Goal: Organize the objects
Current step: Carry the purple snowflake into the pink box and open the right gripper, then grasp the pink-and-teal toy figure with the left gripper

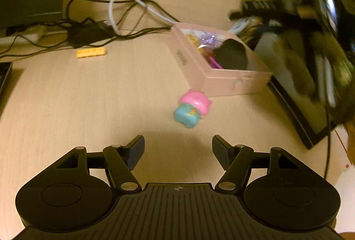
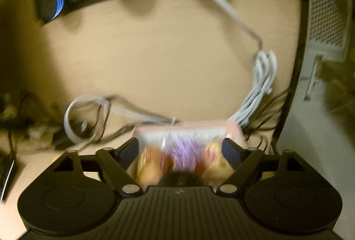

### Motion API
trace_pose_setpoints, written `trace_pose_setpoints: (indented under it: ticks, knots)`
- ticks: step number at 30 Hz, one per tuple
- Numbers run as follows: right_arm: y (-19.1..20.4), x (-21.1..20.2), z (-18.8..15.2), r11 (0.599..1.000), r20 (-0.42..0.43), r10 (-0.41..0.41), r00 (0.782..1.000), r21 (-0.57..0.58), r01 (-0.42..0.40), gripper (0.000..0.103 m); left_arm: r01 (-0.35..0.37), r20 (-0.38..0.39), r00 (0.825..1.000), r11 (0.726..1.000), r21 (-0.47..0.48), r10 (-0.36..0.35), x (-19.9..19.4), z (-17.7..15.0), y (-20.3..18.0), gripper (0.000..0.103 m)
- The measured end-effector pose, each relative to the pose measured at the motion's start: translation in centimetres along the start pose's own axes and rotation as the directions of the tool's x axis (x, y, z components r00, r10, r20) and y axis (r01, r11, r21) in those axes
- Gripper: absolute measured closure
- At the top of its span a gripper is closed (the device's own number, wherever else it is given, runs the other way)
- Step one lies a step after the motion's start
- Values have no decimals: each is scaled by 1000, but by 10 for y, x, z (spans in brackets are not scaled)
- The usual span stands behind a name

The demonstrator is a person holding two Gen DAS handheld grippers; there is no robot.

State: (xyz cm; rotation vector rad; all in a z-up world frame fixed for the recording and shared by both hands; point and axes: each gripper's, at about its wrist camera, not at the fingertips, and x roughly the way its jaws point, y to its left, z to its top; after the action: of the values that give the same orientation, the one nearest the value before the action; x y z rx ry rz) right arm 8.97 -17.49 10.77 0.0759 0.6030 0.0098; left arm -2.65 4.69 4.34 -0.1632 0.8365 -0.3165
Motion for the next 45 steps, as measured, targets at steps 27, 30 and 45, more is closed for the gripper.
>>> trace_pose_setpoints:
  ticks: [27, 30, 45]
  knots:
    - [-16, -83, -153, 992, -194, -127, 973, -13, 126, 15, 89, -133, 990, 939, 331, -47, 134, 54, -53, 49]
    - [-15, -86, -156, 991, -199, -135, 971, -13, 136, 15, 93, -152, 987, 960, 265, -53, 131, 57, -47, 51]
    - [64, -53, -137, 989, -204, -11, 979, -150, -20, 14, -68, -43, 997, 989, -131, 63, 14, 31, 55, 53]
